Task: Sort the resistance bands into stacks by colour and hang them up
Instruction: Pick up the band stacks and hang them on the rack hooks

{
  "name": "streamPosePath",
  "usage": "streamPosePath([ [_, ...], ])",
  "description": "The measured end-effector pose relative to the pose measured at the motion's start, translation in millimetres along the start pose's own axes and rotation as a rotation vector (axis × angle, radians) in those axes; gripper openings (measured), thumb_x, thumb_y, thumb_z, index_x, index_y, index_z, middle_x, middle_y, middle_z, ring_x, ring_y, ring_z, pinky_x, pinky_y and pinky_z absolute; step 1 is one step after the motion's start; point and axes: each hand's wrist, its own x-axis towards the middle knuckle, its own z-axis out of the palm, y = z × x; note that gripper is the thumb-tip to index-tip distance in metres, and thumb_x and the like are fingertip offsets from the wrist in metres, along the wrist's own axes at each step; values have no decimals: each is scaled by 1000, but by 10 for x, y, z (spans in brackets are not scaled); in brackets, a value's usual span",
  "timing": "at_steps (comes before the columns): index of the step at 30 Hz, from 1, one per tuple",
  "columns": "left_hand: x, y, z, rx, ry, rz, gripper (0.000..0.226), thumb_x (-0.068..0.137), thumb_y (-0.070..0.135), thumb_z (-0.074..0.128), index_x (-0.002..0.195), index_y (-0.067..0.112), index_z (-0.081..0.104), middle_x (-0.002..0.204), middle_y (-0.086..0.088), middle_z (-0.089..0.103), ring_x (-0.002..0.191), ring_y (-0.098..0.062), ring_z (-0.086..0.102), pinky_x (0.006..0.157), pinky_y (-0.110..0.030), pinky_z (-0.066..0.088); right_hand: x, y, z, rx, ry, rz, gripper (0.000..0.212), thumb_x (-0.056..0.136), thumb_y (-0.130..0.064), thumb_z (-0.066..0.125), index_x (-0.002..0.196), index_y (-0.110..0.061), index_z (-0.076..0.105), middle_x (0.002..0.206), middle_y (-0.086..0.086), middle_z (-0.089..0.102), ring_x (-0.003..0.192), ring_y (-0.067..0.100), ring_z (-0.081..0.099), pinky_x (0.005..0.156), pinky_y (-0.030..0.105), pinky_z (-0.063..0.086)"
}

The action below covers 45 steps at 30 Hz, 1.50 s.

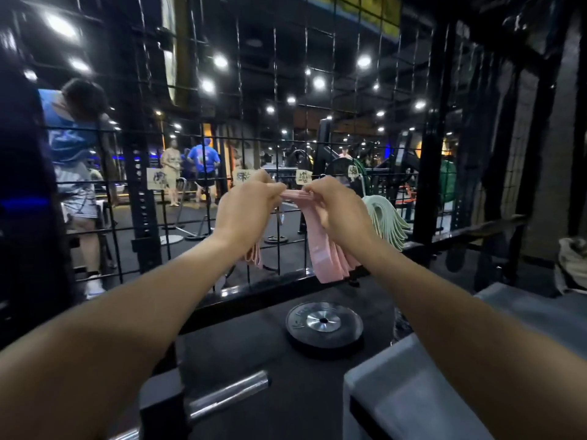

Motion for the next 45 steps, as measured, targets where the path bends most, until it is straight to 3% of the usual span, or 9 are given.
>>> streamPosePath([
  [5,128,-61,-48,74,59,-11,23,91,29,56,111,19,64,104,0,63,80,-18,57,67,-30,42,242,60,154,-130,19,-8,15,93,-25,57,106,-23,62,98,-5,57,76,14,58,54,24,42],
  [9,167,-73,43,95,74,-51,23,88,37,58,103,20,62,98,2,65,80,-20,59,65,-32,42,297,109,205,-132,25,13,22,93,-28,56,114,-27,63,106,-6,59,85,14,59,71,33,51],
  [17,191,-217,346,80,85,-103,19,82,36,69,92,20,70,102,6,63,75,-16,60,63,-28,45,270,216,414,-102,5,12,23,93,-28,55,113,-24,67,103,-5,61,85,14,60,61,17,35],
  [22,120,-288,481,33,108,-67,19,79,34,72,85,17,72,90,5,64,77,-17,60,66,-36,52,184,251,524,-150,40,-12,24,96,-26,52,114,-25,67,101,-3,62,83,18,61,58,24,31],
  [27,37,-348,530,70,110,-73,18,80,32,71,89,17,72,91,1,66,84,-19,58,77,-38,50,105,234,597,-182,24,-32,25,96,-24,51,116,-22,66,99,-1,61,77,15,56,47,16,14],
  [34,-41,-249,606,190,112,-34,19,84,37,65,91,20,73,91,3,67,89,-17,59,96,-31,36,50,289,637,-61,-1,92,25,95,-32,53,105,-17,71,98,-1,61,79,20,60,57,26,34],
  [37,-86,-191,617,153,113,-90,21,85,39,63,89,21,73,92,5,67,80,-16,61,85,-30,42,12,269,662,22,21,146,24,95,-31,53,103,-18,71,97,-1,62,79,21,61,63,32,48],
  [40,-104,-130,605,50,82,-170,22,86,37,63,87,17,71,95,3,65,75,-19,62,65,-30,46,-9,237,640,84,24,194,24,95,-27,51,103,-16,71,100,0,63,83,20,60,68,33,50],
  [45,-145,-116,662,-150,120,-332,15,84,32,67,83,17,69,96,2,64,87,-17,60,77,-29,42,-53,203,720,219,69,304,16,90,-16,57,99,-16,71,99,1,66,89,19,61,75,31,50],
])
